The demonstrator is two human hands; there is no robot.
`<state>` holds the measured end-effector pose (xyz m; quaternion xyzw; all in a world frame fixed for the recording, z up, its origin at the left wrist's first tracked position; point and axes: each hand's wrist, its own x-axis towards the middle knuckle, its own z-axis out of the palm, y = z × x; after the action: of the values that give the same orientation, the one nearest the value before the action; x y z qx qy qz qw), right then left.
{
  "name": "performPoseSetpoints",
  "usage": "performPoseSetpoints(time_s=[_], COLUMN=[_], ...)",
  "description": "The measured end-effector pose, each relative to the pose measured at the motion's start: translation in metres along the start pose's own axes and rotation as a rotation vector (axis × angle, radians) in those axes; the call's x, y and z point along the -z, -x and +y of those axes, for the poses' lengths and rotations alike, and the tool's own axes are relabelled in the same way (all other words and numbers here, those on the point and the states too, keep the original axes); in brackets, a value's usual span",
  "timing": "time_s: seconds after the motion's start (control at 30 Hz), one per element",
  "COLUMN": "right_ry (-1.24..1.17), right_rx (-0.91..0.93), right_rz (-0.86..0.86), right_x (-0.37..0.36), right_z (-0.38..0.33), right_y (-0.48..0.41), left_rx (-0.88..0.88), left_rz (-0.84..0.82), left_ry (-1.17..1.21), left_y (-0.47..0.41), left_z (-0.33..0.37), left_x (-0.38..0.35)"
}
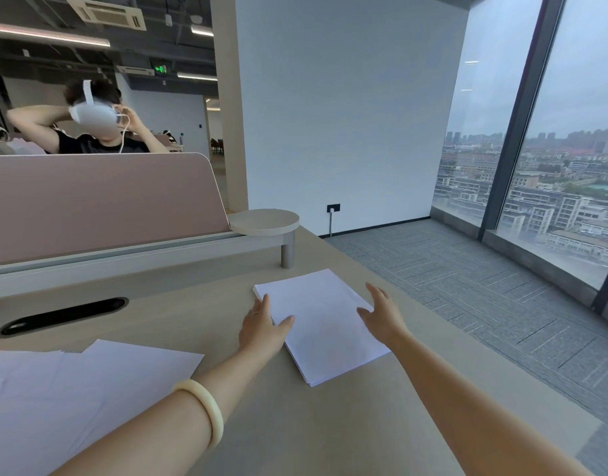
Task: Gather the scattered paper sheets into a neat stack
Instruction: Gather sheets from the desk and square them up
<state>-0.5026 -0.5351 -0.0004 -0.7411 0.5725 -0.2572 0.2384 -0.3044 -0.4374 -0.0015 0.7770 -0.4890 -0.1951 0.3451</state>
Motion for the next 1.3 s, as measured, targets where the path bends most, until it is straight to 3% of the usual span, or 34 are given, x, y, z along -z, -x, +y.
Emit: performPoseSetpoints(time_s=[0.27, 0.57, 1.0, 1.17, 1.3], right_ry=[-0.124, -0.182, -0.205, -0.063, 0.213], right_rx=[0.195, 0.285, 0.374, 0.312, 0.246], right_rz=[-0.003, -0.108, -0.365, -0.476, -0.466], right_x=[0.008, -0.024, -0.143, -0.184, -0.212], right_z=[-0.075, -0.159, -0.253, -0.265, -0.259], right_y=[0.052, 0.122, 0.184, 0.198, 0.208], left_rx=[-0.121, -0.056, 0.331, 0.566, 0.722], left_rz=[0.206, 0.364, 0.562, 0.472, 0.34], left_ry=[0.142, 0.179, 0.03, -0.13, -0.251], left_y=[0.039, 0.101, 0.201, 0.236, 0.262], left_z=[0.005, -0.05, -0.203, -0.265, -0.31], left_x=[0.059, 0.158, 0.298, 0.327, 0.338])
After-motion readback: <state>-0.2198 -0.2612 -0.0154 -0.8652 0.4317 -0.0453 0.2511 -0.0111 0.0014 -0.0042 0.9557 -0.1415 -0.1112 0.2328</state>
